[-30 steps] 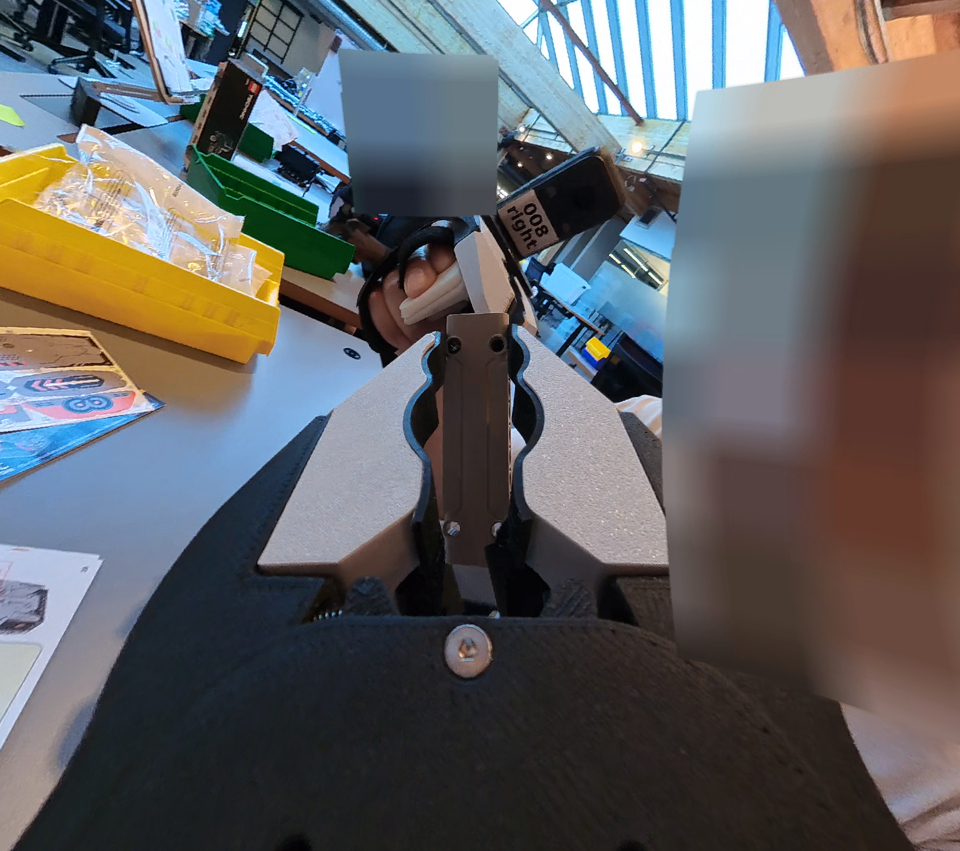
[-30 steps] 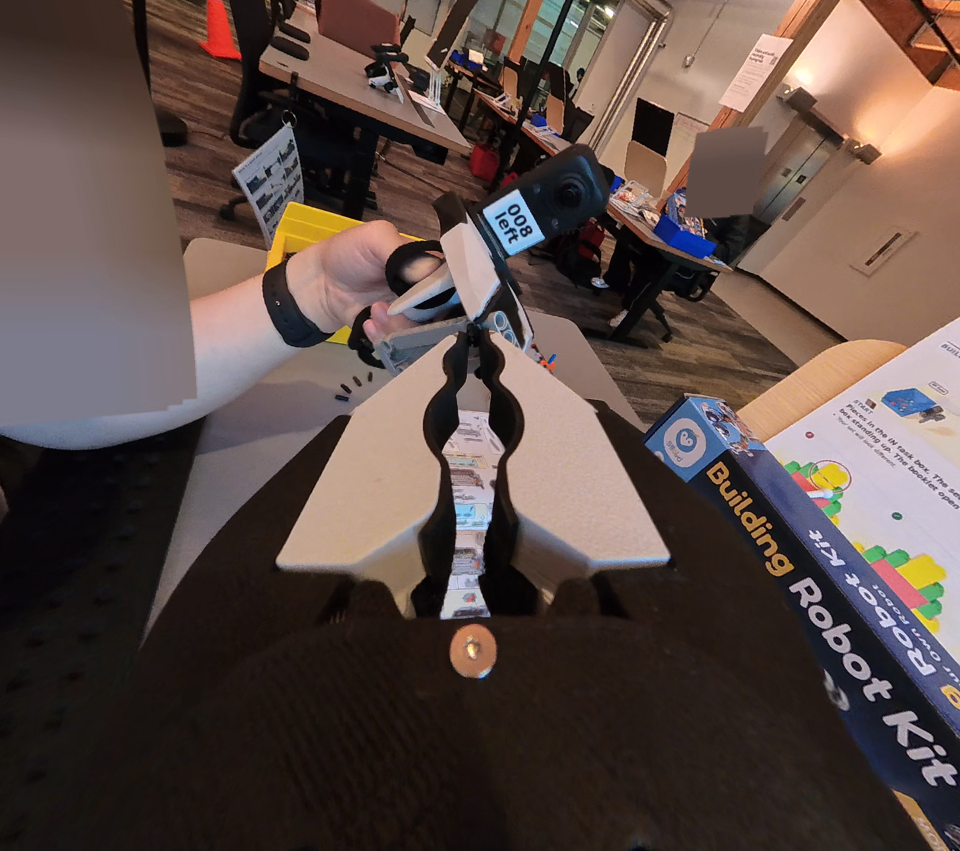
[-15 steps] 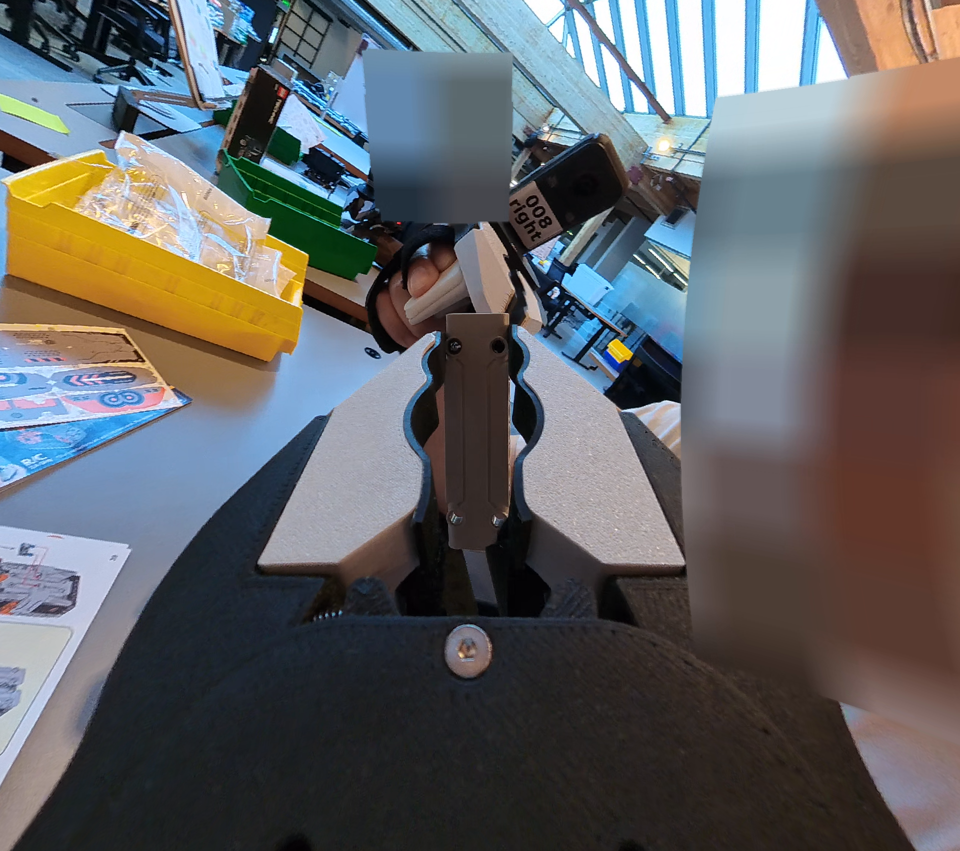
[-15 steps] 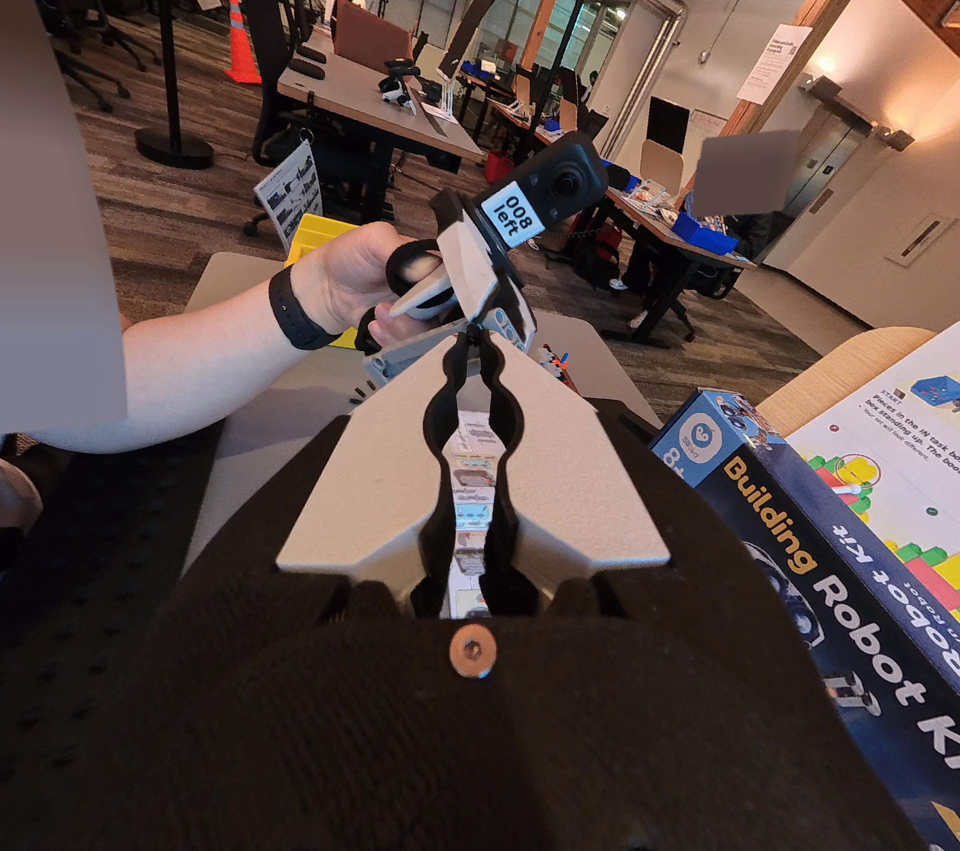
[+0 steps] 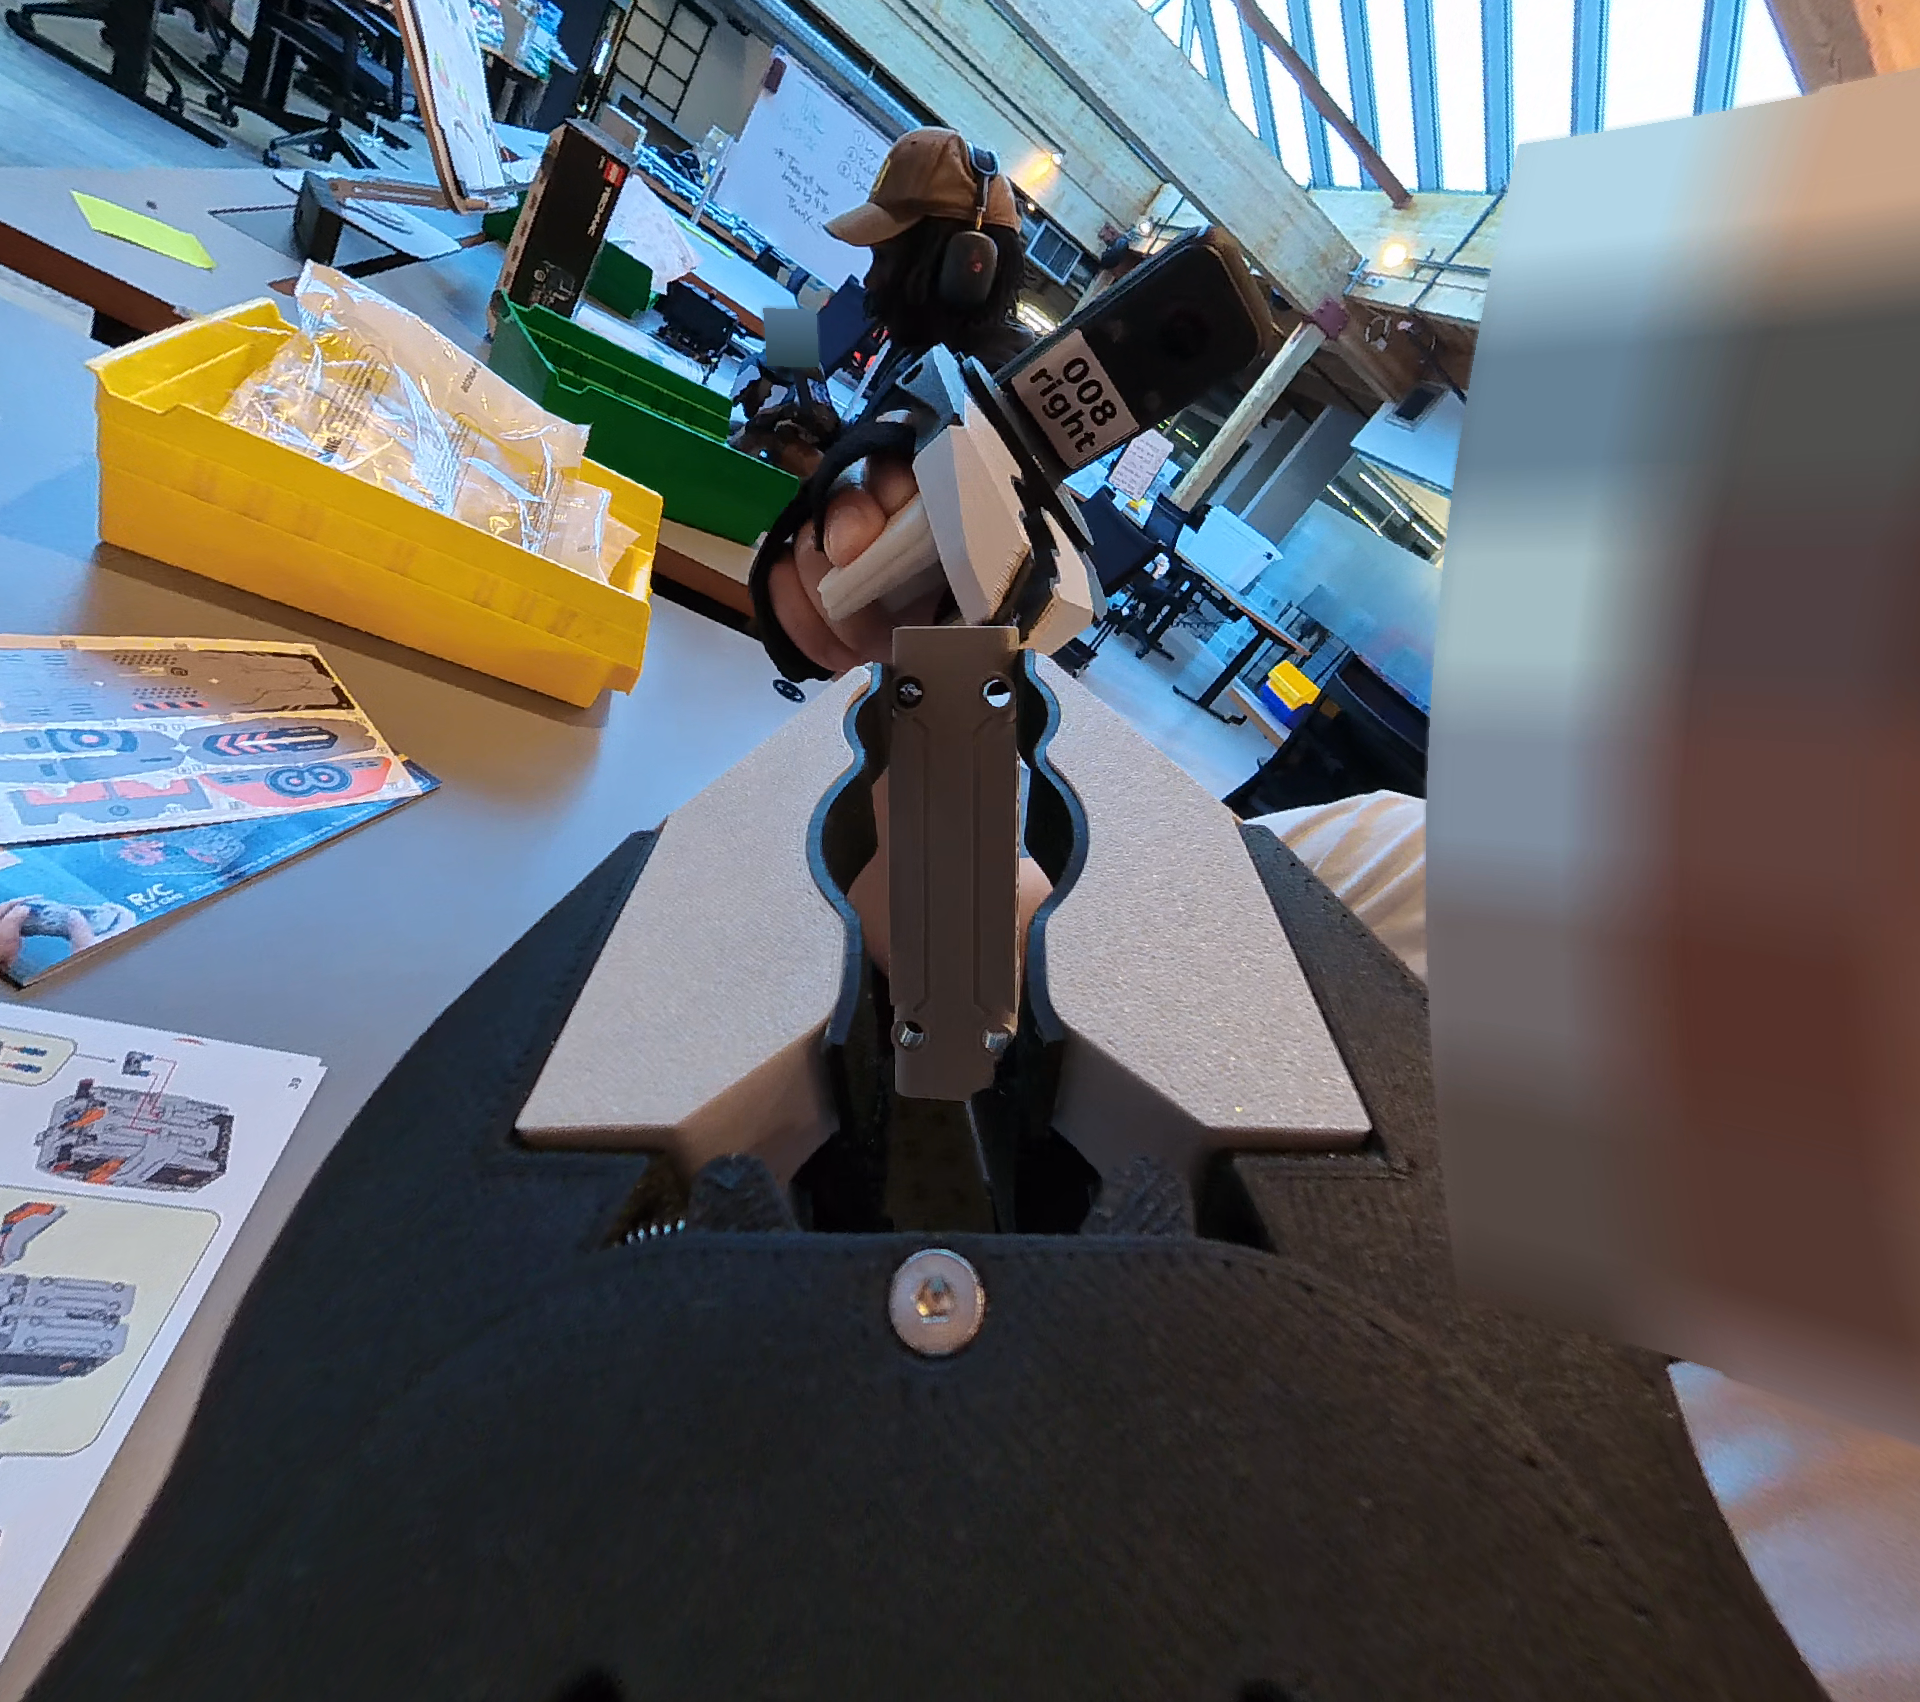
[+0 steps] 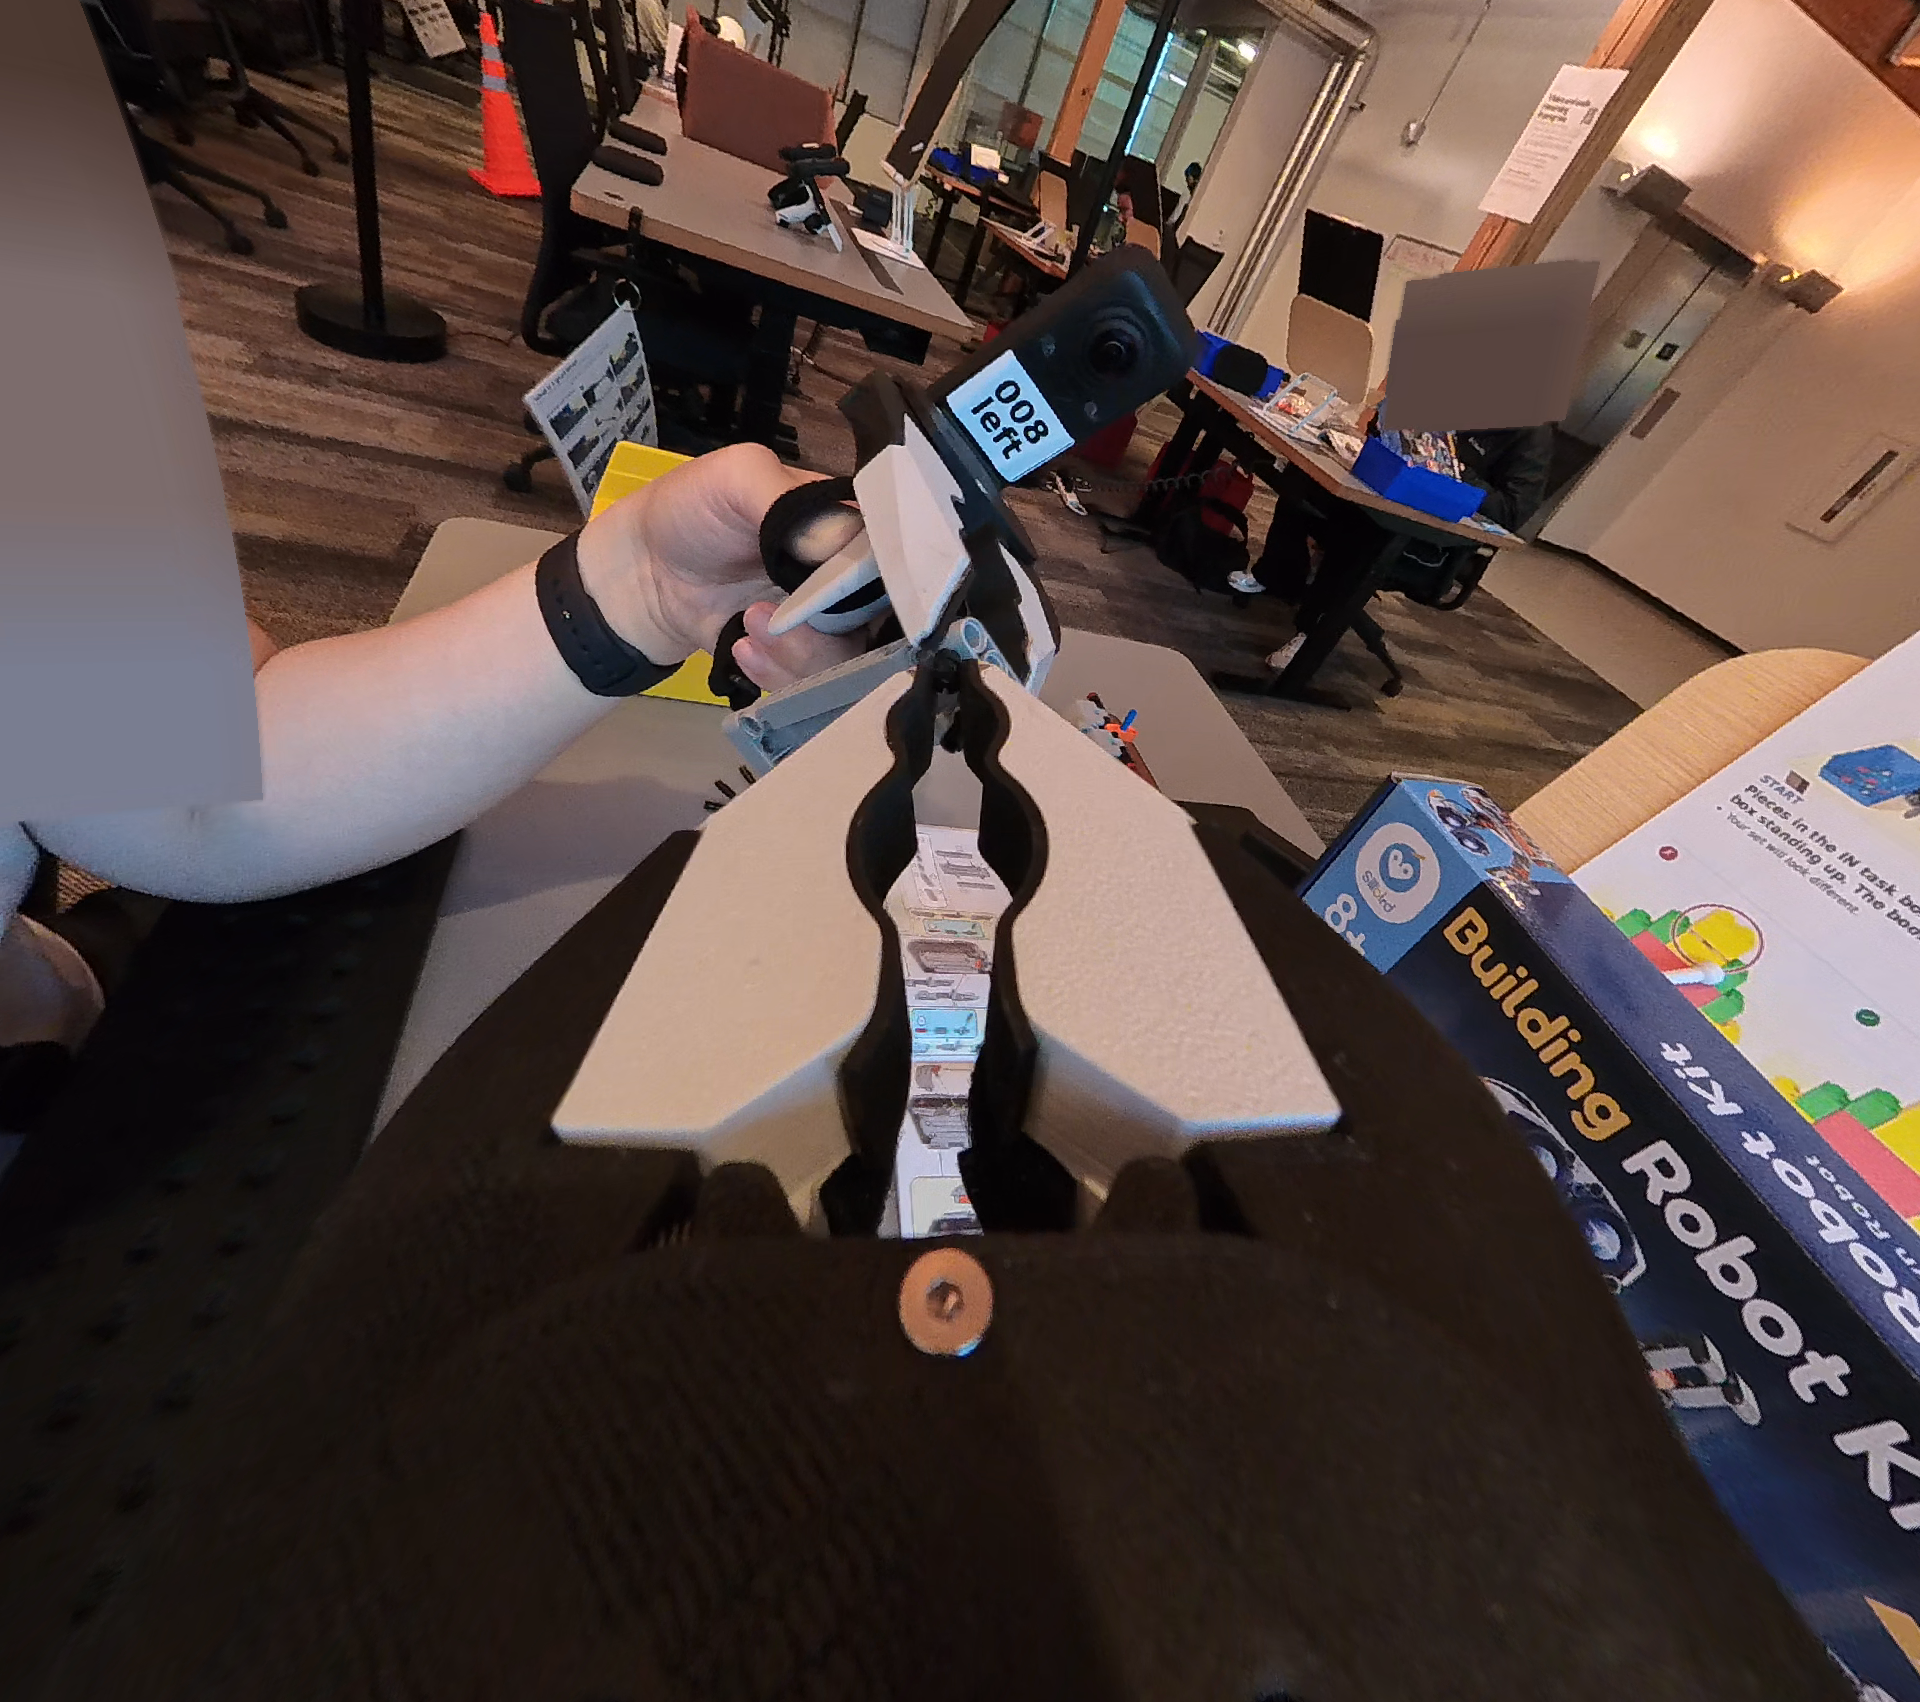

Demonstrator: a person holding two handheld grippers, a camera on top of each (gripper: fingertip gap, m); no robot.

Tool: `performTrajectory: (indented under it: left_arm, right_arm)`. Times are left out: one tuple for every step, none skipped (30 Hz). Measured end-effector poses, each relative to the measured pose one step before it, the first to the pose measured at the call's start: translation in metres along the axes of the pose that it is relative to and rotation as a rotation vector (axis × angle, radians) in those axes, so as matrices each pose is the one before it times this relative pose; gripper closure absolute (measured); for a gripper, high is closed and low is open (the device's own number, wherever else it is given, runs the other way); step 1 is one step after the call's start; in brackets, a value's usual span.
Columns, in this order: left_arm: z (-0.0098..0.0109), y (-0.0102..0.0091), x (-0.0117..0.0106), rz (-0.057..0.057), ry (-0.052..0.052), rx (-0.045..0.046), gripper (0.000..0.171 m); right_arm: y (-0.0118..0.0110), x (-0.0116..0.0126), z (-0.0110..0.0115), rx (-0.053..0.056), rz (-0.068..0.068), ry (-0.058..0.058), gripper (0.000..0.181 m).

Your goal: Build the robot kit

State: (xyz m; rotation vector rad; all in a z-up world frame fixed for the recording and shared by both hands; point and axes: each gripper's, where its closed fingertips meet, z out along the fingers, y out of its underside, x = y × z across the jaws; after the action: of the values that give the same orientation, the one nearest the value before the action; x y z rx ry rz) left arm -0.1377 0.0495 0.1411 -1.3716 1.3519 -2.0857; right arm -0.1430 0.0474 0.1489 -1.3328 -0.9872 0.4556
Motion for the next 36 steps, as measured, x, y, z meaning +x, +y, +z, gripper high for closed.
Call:
performTrajectory:
  left_arm:
    - [-0.00018, -0.00025, -0.00055, -0.0017, -0.0012, 0.00171, 0.150]
    - [-0.00020, -0.00005, -0.00023, -0.0016, 0.0007, 0.00070, 0.150]
    - [-0.00011, -0.00014, -0.00034, -0.0008, -0.0006, 0.00109, 0.150]
    - [-0.00009, -0.00007, -0.00033, 0.0000, -0.0010, 0.00035, 0.150]
    - [-0.00006, -0.00028, -0.00014, -0.0005, -0.0002, 0.00204, 0.150]
    - [-0.00025, -0.00020, 0.00002, -0.0008, 0.0000, 0.00175, 0.151]
    - [-0.00031, 0.00002, 0.00007, -0.0003, -0.0002, -0.00005, 0.151]
    - [-0.00032, -0.00017, -0.00008, 0.0008, -0.0015, 0.00090, 0.150]
    - [-0.00031, -0.00008, 0.00036, 0.0012, 0.0001, 0.00057, 0.150]
    - [-0.00002, 0.00009, 0.00061, 0.0005, 0.0017, -0.00042, 0.150]
    - [0.00008, 0.00026, 0.00038, 0.0007, 0.0013, -0.00132, 0.150]
    - [0.00017, 0.00007, 0.00045, 0.0003, 0.0015, 0.00003, 0.150]
    - [0.00027, 0.00016, 0.00032, -0.0003, 0.0010, -0.00096, 0.150]
    - [0.00027, 0.00026, 0.00041, 0.0003, 0.0011, -0.00188, 0.150]
    - [0.00039, 0.00023, 0.00050, 0.0004, 0.0017, -0.00075, 0.150]
    - [0.00036, 0.00028, 0.00059, 0.0001, 0.0030, -0.00163, 0.150]
    - [0.00049, 0.00053, 0.00049, -0.0008, 0.0026, -0.00278, 0.150]
    - [0.00044, 0.00052, 0.00011, -0.0010, 0.0014, -0.00303, 0.150]
    - [0.00047, 0.00051, 0.00018, 0.0006, 0.0007, -0.00323, 0.150]
    - [0.00040, 0.00041, 0.00022, 0.0003, 0.0013, -0.00218, 0.150]
    - [0.00043, 0.00049, 0.00029, 0.0002, 0.0021, -0.00291, 0.150]
    - [0.00030, 0.00009, 0.00007, 0.0003, 0.0004, -0.00104, 0.150]
    - [0.00020, 0.00008, -0.00026, 0.0000, -0.0003, -0.00048, 0.150]
    - [0.00005, 0.00008, -0.00019, -0.0005, 0.0000, -0.00071, 0.150]
    - [-0.00007, 0.00009, 0.00015, -0.0004, 0.0030, -0.00033, 0.150]
    - [-0.00004, 0.00022, 0.00082, -0.0018, 0.0078, -0.00089, 0.150]
    - [-0.00005, -0.00008, 0.00085, -0.0021, 0.0080, 0.00110, 0.150]
    - [0.00012, 0.00002, 0.00060, -0.0010, 0.0050, 0.00087, 0.150]
    - [0.00007, 0.00020, 0.00008, 0.0018, 0.0002, -0.00205, 0.150]
    - [-0.00005, 0.00014, -0.00022, 0.0033, -0.0033, -0.00134, 0.150]
    - [0.00017, -0.00029, 0.00031, 0.0051, -0.0010, 0.00086, 0.150]
    - [0.00028, -0.00051, 0.00075, 0.0070, 0.0006, 0.00150, 0.150]
    - [0.00032, -0.00042, 0.00162, 0.0067, 0.0058, -0.00021, 0.150]
    - [0.00044, -0.00176, 0.00310, 0.0057, 0.0145, 0.00889, 0.150]
    - [0.00003, -0.00249, 0.00286, 0.0031, 0.0131, 0.01385, 0.150]
    - [-0.00045, -0.00170, 0.00041, 0.0025, 0.0006, 0.00961, 0.150]
  right_arm:
    - [0.00028, 0.00083, -0.00006, -0.0008, 0.0025, 0.0038, 0.177]
    - [-0.00020, 0.00115, -0.00012, 0.0025, -0.0012, 0.0072, 0.177]
    - [-0.00058, 0.00041, -0.00014, 0.0050, -0.0011, 0.0027, 0.177]
    - [-0.00002, 0.00002, 0.00035, 0.0015, 0.0026, -0.0005, 0.177]
    - [-0.00012, 0.00015, 0.00039, 0.0012, 0.0000, 0.0020, 0.177]
    - [0.00030, -0.00007, 0.00034, -0.0013, -0.0027, 0.0018, 0.177]
    - [0.00034, -0.00016, 0.00048, -0.0024, -0.0028, 0.0011, 0.177]
    - [-0.00010, 0.00009, 0.00042, -0.0005, -0.0038, 0.0037, 0.177]
    - [-0.00036, -0.00027, 0.00027, 0.0013, -0.0041, 0.0014, 0.177]
    - [-0.00014, -0.00062, 0.00026, 0.0001, -0.0002, -0.0024, 0.177]
    - [-0.00049, -0.00016, -0.00002, 0.0023, -0.0002, 0.0002, 0.177]
    - [-0.00044, -0.00008, 0.00011, 0.0027, -0.0028, 0.0012, 0.177]
    - [-0.00017, -0.00020, -0.00020, 0.0009, -0.0006, -0.0005, 0.177]
    - [-0.00033, -0.00021, -0.00008, 0.0010, 0.0011, -0.0013, 0.177]
    - [-0.00044, -0.00013, -0.00011, 0.0025, 0.0002, -0.0008, 0.177]
    - [-0.00033, -0.00027, -0.00018, 0.0026, 0.0006, -0.0017, 0.177]
    - [-0.00017, -0.00027, -0.00011, 0.0005, 0.0009, -0.0015, 0.177]
    - [-0.00003, 0.00005, -0.00003, -0.0001, 0.0006, -0.0006, 0.177]
    - [0.00006, -0.00016, -0.00009, 0.0001, 0.0013, -0.0018, 0.177]
    - [-0.00001, -0.00019, -0.00026, 0.0015, 0.0023, -0.0036, 0.177]
    - [0.00006, -0.00023, -0.00020, 0.0013, 0.0060, -0.0053, 0.177]
    - [0.00014, 0.00002, -0.00025, 0.0007, 0.0057, -0.0036, 0.177]
    - [0.00030, 0.00015, -0.00016, 0.0004, 0.0032, -0.0022, 0.177]
    - [0.00032, 0.00013, 0.00004, -0.0003, 0.0020, -0.0018, 0.177]
    - [-0.00001, -0.00020, 0.00019, 0.0024, 0.0044, -0.0039, 0.177]
    - [-0.00047, -0.00051, 0.00017, 0.0056, 0.0094, -0.0077, 0.177]
    - [-0.00075, -0.00026, 0.00015, 0.0070, 0.0050, -0.0043, 0.177]
    - [-0.00037, -0.00023, 0.00007, 0.0045, 0.0002, -0.0023, 0.177]
    - [0.00019, -0.00007, -0.00001, -0.0017, 0.0009, -0.0014, 0.177]
    - [0.00020, 0.00015, -0.00009, -0.0020, -0.0023, 0.0018, 0.177]
    - [-0.00065, 0.00006, -0.00021, 0.0031, -0.0027, 0.0018, 0.177]
    - [-0.00095, -0.00029, -0.00030, 0.0042, -0.0005, -0.0008, 0.177]
    - [-0.00120, -0.00035, -0.00050, 0.0047, -0.0007, -0.0019, 0.177]
    - [-0.00102, 0.00031, -0.00097, 0.0042, -0.0043, 0.0035, 0.177]
    - [-0.00118, -0.00014, -0.00147, 0.0034, -0.0034, -0.0003, 0.177]
    - [-0.00208, -0.00048, -0.00204, 0.0084, 0.0006, -0.0032, 0.177]
